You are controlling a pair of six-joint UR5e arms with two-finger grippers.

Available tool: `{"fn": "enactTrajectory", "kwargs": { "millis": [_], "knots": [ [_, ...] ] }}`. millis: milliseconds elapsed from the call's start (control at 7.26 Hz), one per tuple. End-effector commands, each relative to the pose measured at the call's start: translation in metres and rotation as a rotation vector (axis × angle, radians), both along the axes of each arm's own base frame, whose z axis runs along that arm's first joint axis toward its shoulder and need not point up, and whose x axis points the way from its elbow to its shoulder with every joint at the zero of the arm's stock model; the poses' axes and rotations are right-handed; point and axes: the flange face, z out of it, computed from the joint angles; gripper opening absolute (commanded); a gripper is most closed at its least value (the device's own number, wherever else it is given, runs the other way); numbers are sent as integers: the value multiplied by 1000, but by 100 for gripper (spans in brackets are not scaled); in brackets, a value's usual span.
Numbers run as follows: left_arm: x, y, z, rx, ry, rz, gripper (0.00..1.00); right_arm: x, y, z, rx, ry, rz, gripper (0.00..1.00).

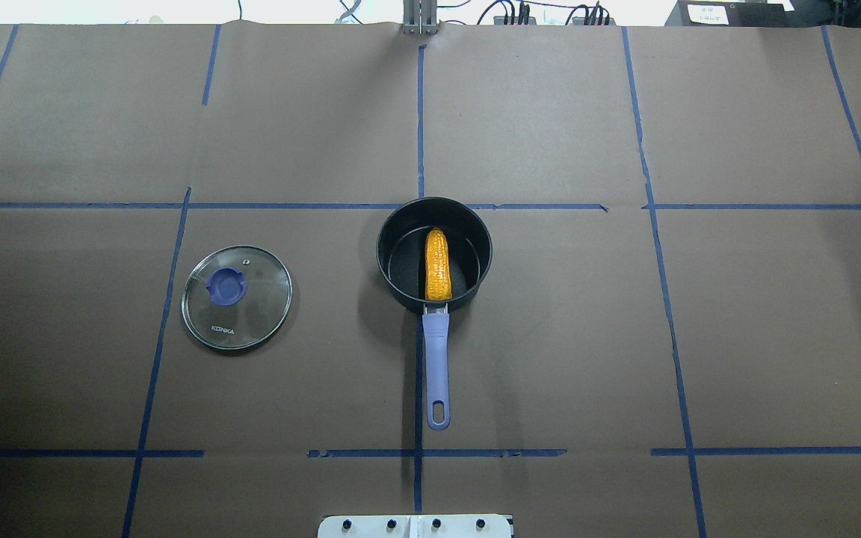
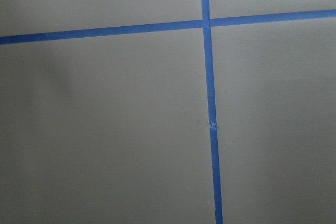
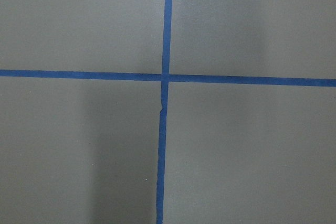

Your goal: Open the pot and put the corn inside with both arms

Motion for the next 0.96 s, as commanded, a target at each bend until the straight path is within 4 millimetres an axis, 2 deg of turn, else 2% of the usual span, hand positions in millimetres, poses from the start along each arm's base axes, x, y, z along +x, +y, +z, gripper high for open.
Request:
{"fn": "enactTrajectory", "kwargs": {
  "millis": [0,826],
  "knots": [
    [0,-1,-2,2,0,-1,100,0,0,0,0,0,0,99],
    [0,-1,-6,10,0,-2,100,0,-1,-2,6,2,-1,99]
  ]
}}
